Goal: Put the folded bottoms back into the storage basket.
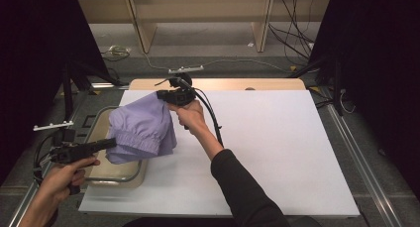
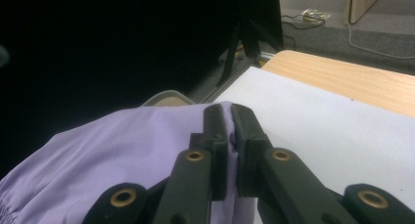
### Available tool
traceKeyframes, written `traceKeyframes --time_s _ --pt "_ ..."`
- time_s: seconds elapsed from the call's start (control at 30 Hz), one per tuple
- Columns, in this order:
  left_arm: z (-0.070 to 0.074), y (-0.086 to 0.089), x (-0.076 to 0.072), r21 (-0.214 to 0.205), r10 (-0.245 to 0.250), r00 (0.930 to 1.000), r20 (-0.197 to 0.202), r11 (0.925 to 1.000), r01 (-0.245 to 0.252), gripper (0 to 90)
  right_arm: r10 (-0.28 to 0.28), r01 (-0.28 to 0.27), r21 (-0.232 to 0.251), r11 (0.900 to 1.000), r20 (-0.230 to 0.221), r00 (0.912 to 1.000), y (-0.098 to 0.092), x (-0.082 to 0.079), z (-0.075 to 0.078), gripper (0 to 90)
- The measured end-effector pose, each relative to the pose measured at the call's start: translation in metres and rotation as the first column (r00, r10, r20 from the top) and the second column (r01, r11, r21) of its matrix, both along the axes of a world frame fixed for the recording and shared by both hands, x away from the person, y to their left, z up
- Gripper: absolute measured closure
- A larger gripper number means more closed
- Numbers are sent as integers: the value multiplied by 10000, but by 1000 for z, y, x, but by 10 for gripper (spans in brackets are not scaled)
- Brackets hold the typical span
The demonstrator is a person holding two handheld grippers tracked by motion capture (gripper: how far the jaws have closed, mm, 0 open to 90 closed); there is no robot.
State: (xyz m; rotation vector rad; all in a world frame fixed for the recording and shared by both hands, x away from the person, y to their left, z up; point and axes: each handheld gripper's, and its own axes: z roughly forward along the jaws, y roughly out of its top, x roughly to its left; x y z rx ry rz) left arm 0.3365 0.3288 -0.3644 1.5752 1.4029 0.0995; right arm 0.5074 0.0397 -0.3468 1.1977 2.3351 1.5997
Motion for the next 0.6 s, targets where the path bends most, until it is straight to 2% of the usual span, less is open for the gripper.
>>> traceKeyframes --time_s 0.6 --pt "-8 15 4 170 439 9987 -264 9989 -435 796 157 -162 -379 9991 -135 9998 28 5 -5 864"
